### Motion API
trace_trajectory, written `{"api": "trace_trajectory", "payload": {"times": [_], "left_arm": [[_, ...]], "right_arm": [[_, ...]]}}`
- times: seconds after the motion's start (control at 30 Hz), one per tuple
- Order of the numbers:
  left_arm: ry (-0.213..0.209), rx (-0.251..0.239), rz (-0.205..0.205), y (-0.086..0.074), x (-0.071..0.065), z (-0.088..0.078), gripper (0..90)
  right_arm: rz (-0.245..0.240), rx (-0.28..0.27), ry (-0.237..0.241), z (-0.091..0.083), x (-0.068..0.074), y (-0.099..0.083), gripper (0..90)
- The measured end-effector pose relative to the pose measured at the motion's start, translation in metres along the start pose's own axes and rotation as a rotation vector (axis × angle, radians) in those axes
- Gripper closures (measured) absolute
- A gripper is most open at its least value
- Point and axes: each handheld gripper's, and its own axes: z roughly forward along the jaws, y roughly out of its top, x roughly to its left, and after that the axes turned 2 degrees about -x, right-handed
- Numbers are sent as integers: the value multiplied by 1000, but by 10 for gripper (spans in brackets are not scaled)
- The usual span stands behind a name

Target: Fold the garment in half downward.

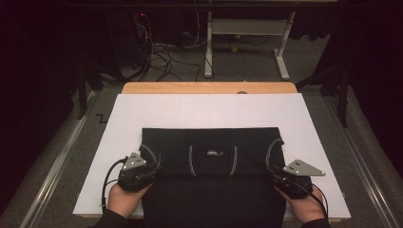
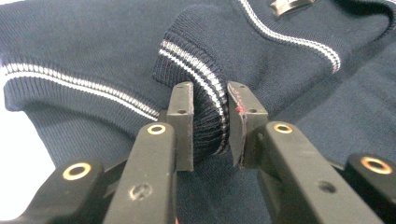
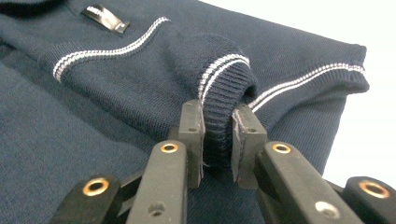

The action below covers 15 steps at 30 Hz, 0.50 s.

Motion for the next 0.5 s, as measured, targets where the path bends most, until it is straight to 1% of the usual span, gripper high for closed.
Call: {"api": "trace_trajectory", "payload": {"times": [0.1, 0.13, 0.23, 0.33, 0.5], "left_arm": [[-1, 16, -3, -2, 2, 2, 686], [-3, 18, -12, -3, 2, 2, 684], [-1, 30, -19, -5, 3, 4, 678], [-6, 43, -22, -7, 3, 5, 667], [-11, 52, -42, -9, 6, 7, 600]], "right_arm": [[1, 10, 4, 0, 1, -3, 770], [-1, 14, 6, 0, 2, -4, 768], [-1, 27, 10, 1, 2, -7, 763], [11, 39, 13, 1, 1, -9, 753], [17, 61, 16, 3, 0, -12, 693]]}}
